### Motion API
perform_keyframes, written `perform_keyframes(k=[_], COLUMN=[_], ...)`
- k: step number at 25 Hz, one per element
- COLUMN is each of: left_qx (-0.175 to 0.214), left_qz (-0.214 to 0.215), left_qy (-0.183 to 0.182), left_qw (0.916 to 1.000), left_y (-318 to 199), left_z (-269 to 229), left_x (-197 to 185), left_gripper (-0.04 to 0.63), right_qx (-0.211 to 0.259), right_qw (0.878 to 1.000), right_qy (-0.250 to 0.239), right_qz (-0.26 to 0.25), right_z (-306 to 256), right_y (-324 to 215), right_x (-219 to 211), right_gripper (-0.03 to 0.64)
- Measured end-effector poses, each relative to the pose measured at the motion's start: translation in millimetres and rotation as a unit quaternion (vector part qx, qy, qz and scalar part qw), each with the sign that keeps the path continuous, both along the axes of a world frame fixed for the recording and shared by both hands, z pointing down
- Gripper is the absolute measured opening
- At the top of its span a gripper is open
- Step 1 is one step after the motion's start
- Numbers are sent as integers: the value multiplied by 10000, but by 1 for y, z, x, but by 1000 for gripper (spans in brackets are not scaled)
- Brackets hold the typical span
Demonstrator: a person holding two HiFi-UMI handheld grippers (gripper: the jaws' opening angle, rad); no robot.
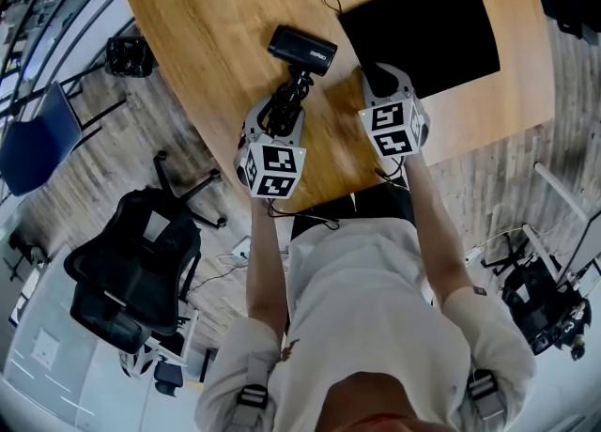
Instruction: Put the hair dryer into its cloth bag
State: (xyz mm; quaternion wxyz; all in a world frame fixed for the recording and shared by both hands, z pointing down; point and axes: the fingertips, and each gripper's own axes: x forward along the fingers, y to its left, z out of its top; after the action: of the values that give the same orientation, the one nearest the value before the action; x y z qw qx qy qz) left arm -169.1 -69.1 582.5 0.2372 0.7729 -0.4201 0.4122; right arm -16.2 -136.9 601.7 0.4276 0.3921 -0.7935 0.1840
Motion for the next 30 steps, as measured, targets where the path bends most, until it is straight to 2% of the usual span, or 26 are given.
perform_keyframes(k=[5, 10, 20, 30], left_qx=[-12, -2, 114, 141], left_qz=[22, 51, 124, 410], left_qy=[-4, 7, 73, 155], left_qw=[10000, 10000, 9998, 9989], left_y=[5, 6, 9, 17], left_z=[1, 1, -6, -13], left_x=[-1, -1, 0, 9], left_gripper=[244, 244, 242, 238], right_qx=[-18, -78, 189, 337], right_qw=[10000, 9998, 9987, 9973], right_qy=[42, -146, -370, -503], right_qz=[28, 96, 281, 404], right_z=[6, 3, -21, -38], right_y=[-1, -3, -4, -5], right_x=[-1, 0, 4, 15], right_gripper=[32, 25, 21, 21])
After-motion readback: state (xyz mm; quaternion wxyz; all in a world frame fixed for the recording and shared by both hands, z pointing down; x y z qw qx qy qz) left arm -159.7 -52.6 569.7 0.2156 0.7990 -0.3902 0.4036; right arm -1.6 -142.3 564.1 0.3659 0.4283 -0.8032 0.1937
